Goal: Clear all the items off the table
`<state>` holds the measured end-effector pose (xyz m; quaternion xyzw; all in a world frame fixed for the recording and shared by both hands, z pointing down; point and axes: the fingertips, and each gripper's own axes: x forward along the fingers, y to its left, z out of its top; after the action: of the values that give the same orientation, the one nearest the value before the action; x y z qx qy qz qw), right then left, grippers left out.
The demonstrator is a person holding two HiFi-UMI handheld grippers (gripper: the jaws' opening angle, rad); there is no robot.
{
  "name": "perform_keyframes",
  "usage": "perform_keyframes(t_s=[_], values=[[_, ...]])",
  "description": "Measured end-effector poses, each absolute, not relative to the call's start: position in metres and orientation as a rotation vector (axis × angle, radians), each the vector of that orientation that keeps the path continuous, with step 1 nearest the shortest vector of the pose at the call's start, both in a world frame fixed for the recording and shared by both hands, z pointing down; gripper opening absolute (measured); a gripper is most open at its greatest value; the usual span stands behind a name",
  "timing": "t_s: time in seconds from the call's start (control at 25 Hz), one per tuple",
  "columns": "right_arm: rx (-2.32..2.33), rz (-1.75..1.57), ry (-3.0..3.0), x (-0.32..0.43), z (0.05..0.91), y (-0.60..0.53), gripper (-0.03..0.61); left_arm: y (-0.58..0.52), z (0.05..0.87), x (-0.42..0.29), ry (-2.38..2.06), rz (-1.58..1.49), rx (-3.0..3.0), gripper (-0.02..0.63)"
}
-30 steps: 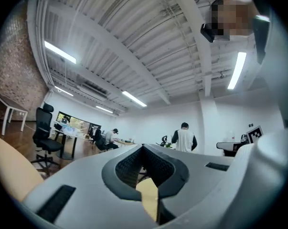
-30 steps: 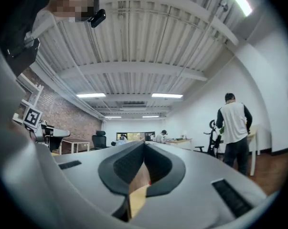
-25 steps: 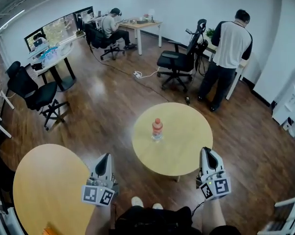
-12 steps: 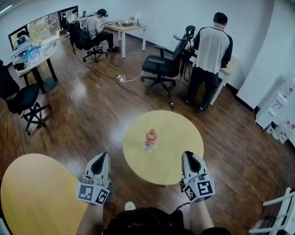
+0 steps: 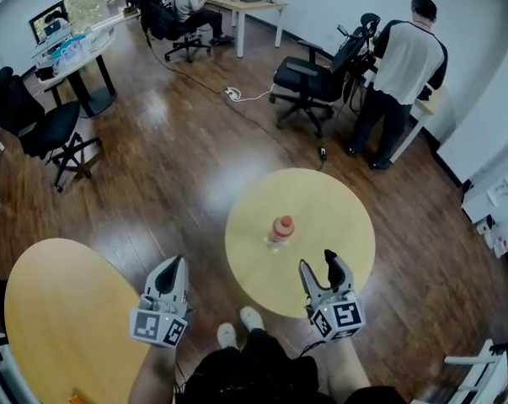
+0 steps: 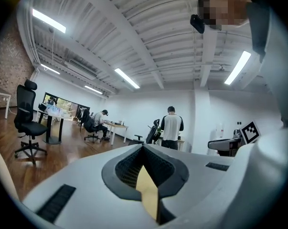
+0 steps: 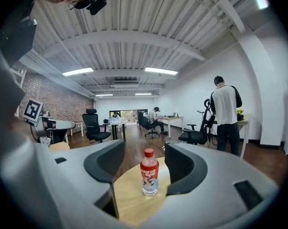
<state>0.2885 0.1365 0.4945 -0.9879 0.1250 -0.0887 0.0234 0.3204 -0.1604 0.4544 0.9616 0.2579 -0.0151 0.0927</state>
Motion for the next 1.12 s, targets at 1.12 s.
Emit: perform_keyframes(t_s=[1.12], values=[[-3.034,-0.593,0.574,0.433,0.637,0.1,0.328,-0.18,0.576,0.359,0.328,0.382,2.859,0.0]])
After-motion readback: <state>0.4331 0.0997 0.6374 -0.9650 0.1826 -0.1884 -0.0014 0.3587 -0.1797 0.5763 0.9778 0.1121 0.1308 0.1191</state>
